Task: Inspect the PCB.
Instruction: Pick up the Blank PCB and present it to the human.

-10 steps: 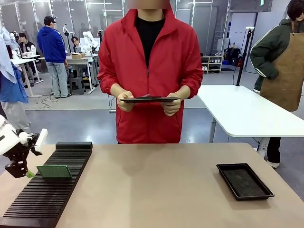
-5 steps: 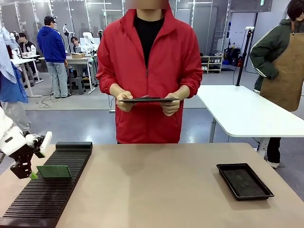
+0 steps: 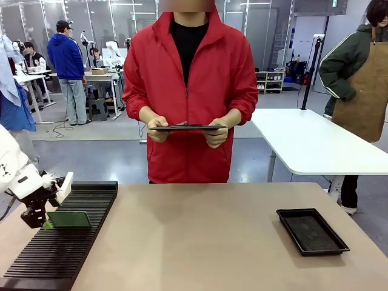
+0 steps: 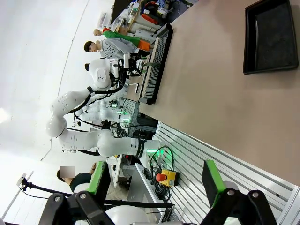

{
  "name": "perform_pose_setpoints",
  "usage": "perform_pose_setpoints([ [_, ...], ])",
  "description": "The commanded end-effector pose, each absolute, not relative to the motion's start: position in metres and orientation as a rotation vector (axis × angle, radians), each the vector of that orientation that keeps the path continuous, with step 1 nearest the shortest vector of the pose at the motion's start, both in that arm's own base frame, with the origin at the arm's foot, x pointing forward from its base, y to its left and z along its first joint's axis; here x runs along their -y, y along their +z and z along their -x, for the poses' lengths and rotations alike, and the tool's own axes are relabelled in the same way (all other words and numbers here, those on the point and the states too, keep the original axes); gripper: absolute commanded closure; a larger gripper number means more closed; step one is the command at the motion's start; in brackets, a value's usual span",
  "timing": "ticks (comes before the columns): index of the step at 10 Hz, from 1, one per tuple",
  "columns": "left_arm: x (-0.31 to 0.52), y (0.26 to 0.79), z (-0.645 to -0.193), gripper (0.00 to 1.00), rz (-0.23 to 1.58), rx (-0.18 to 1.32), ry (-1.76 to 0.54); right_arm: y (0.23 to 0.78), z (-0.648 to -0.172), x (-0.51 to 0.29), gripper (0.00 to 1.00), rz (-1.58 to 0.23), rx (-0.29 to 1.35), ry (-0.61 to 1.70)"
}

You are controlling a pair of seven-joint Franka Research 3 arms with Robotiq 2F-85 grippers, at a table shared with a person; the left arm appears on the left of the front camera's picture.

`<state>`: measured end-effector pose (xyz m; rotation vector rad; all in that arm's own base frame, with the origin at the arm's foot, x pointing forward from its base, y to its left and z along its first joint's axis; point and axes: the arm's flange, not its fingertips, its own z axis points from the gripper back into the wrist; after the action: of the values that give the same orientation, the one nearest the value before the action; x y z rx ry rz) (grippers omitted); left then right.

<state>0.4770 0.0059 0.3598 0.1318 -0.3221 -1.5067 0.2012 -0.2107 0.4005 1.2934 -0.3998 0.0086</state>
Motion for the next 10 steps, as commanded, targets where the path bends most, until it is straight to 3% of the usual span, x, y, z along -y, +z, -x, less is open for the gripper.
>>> perform_pose_setpoints([
  [1, -0.0018, 0.3613, -0.4894, 0.61, -0.155, 0.293, -1.49, 0.4021, -0.2004, 0.2106, 0.0, -1.298, 0.408, 0.012],
  [2, -0.0015, 0.3605, -0.4902, 0.94, -0.146, 0.293, -1.491, 0.4021, -0.2004, 0.2106, 0.0, -1.298, 0.408, 0.012],
  [3, -0.001, 0.3596, -0.4903, 1.0, -0.156, 0.278, -1.496, 0.4021, -0.2004, 0.2106, 0.0, -1.298, 0.408, 0.012],
  [10, 0.004, 0.3596, -0.4833, 1.0, -0.163, 0.21, -1.524, 0.4021, -0.2004, 0.2106, 0.0, -1.298, 0.408, 0.012],
])
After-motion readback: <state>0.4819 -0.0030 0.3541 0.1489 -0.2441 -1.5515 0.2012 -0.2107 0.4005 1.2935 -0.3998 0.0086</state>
